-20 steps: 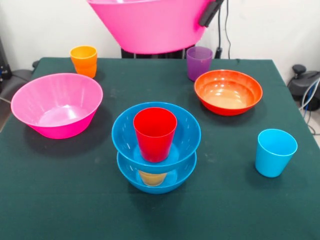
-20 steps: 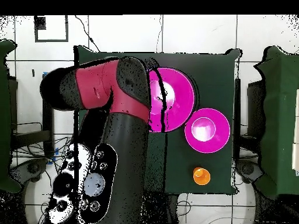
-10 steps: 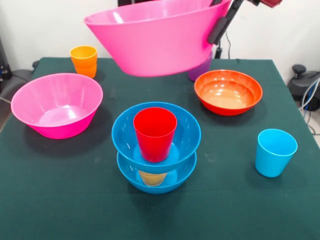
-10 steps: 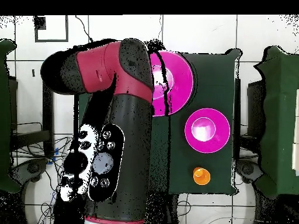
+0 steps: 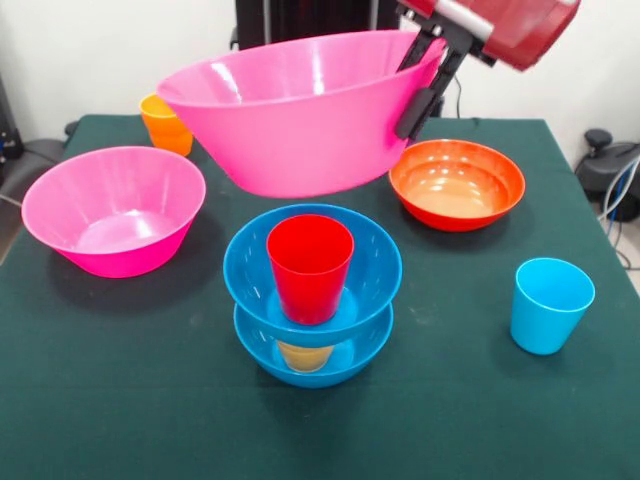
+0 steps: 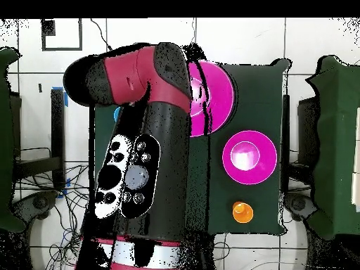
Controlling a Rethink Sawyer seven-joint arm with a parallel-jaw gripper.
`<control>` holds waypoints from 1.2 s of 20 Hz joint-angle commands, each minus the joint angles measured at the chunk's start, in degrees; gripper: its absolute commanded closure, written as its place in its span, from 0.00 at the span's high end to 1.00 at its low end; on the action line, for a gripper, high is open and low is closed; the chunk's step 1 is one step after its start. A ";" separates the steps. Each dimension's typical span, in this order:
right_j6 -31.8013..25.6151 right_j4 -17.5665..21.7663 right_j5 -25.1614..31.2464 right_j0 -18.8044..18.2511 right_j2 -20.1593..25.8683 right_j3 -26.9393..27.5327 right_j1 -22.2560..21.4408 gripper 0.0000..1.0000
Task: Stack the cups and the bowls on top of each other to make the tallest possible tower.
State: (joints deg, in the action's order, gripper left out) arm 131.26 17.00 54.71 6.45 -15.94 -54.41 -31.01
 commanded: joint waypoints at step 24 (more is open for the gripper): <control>-16.14 4.16 0.82 -0.90 5.93 1.42 0.15 0.00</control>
State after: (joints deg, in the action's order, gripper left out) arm 131.26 17.00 54.71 6.30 -15.85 -54.40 -29.45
